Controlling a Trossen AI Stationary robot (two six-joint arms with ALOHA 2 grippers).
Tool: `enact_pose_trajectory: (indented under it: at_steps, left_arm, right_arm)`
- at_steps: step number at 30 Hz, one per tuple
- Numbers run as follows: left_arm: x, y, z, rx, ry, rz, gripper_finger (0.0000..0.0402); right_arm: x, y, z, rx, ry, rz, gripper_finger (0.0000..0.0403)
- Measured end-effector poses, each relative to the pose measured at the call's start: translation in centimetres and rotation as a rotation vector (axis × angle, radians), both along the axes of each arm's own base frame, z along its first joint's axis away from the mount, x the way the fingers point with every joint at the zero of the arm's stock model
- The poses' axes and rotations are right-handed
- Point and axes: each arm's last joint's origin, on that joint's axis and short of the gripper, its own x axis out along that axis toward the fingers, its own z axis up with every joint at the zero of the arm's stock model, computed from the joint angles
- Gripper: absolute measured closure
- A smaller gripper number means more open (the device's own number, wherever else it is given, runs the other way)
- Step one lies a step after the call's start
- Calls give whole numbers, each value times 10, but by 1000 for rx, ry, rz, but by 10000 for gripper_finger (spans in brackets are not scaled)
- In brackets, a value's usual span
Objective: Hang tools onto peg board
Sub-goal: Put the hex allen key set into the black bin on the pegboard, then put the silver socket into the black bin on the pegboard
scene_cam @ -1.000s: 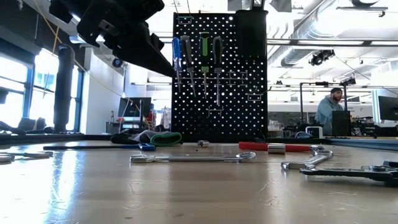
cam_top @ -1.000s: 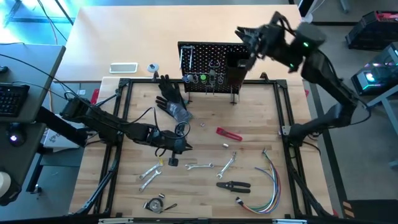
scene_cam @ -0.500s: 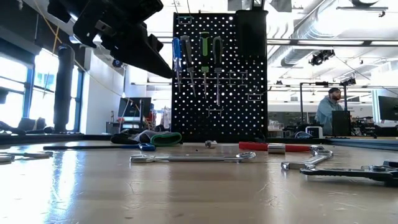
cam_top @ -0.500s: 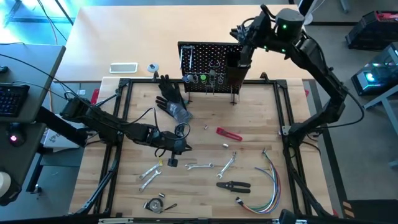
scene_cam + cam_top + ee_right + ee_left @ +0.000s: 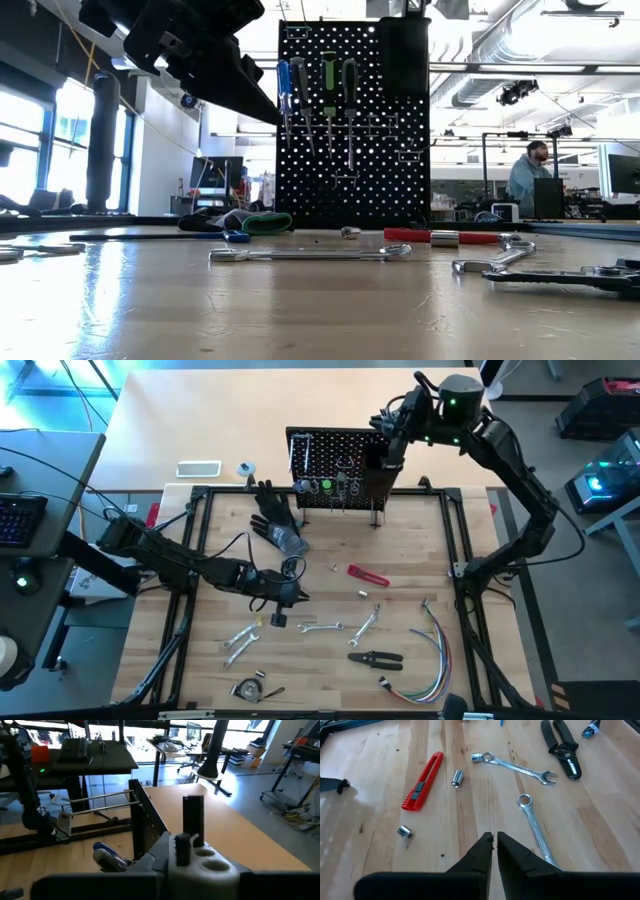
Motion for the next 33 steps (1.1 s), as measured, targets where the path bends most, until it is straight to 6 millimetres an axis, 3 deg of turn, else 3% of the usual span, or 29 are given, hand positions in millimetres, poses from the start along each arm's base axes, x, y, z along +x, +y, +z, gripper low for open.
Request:
enact_pose_trajectory:
  at_steps: [20, 27, 33]
  left_arm:
    - [-1, -1, -1, 2, 15, -2, 382]
    - [-4, 0, -4, 11, 58, -2, 382]
    - [-4, 0, -4, 11, 58, -2, 382]
  right_arm:
    - [-5, 3, 7, -33, -36, 23, 357]
    - [-26, 26, 28, -124, -101, 43, 352]
    - [-47, 58, 41, -152, -127, 101, 314]
